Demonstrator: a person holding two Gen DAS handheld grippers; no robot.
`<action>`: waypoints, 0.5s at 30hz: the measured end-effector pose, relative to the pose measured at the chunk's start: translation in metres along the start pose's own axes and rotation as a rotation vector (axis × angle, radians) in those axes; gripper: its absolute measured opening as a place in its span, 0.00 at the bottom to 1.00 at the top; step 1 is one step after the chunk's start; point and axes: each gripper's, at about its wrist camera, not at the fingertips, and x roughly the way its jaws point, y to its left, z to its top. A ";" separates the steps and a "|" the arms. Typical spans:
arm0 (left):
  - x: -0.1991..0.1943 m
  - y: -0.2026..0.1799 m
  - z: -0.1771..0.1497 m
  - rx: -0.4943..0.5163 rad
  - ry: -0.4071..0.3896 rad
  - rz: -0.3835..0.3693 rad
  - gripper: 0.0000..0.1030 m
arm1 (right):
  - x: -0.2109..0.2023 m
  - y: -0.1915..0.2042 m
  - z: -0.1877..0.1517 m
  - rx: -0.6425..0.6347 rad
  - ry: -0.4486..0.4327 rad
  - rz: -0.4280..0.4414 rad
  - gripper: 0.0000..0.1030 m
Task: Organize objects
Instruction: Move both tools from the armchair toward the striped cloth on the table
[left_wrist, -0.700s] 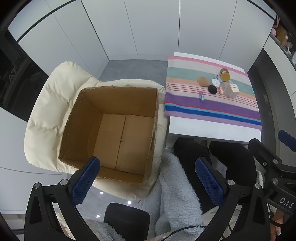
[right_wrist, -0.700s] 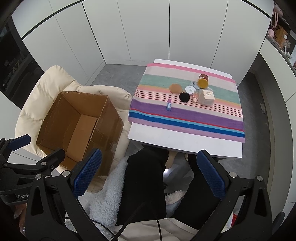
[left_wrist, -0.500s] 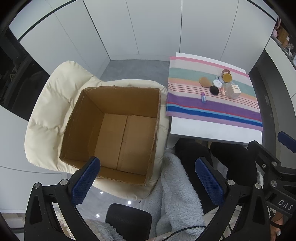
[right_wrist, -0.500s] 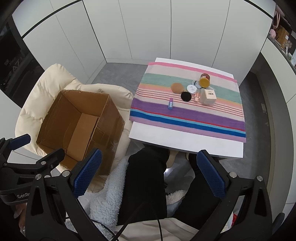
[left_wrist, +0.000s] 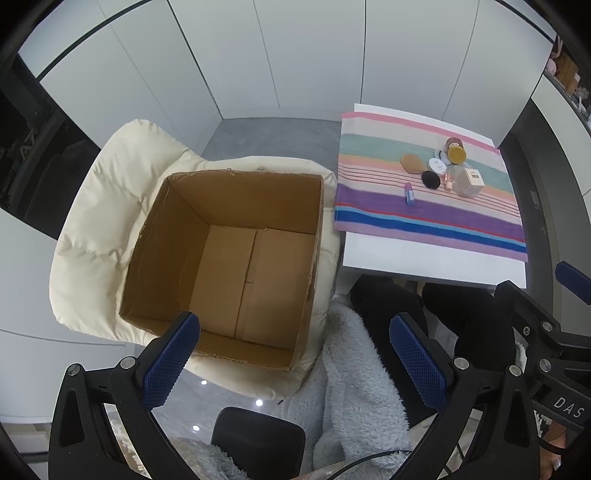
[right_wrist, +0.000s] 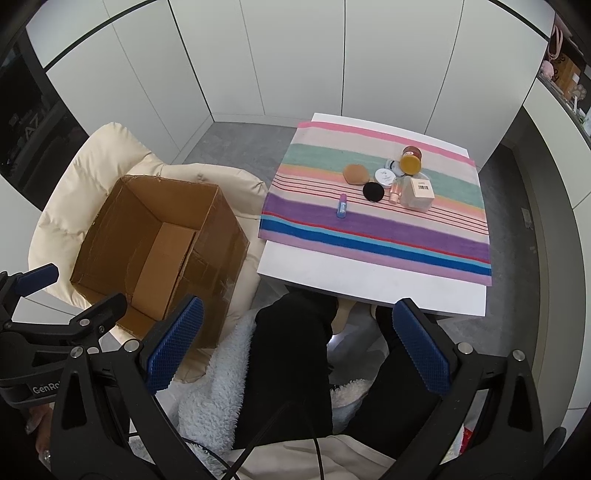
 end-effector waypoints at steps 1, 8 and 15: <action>0.000 0.000 0.000 0.003 -0.003 0.005 1.00 | 0.001 -0.002 0.001 -0.002 0.002 -0.002 1.00; -0.001 0.000 -0.001 -0.007 -0.016 0.015 1.00 | 0.004 -0.005 0.002 0.005 0.008 0.010 1.00; 0.003 -0.019 0.002 0.001 -0.019 0.025 1.00 | 0.006 -0.016 0.008 0.021 0.002 0.000 1.00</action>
